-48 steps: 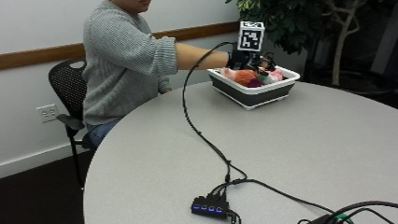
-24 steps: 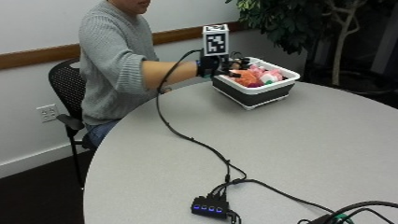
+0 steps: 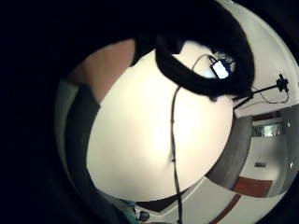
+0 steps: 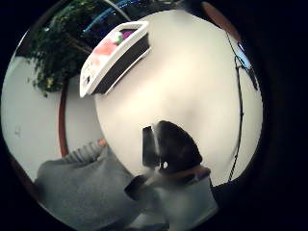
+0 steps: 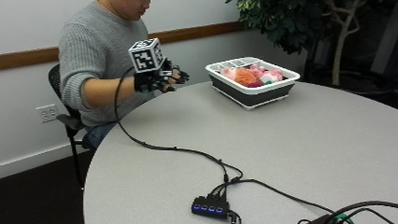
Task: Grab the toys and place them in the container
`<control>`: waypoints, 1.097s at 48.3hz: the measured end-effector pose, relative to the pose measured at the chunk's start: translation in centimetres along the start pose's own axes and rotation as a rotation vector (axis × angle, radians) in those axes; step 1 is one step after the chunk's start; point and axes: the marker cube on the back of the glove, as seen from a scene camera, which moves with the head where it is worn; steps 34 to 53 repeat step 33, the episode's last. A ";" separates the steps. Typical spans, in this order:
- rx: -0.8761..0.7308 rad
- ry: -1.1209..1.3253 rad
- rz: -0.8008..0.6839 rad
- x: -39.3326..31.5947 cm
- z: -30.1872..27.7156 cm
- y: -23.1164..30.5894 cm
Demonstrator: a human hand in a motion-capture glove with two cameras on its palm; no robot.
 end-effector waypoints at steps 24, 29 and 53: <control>-0.067 -0.011 0.059 -4.3 6.1 16.5; -0.046 0.006 0.057 -4.5 5.8 16.6; -0.039 0.001 0.063 -4.4 5.7 16.6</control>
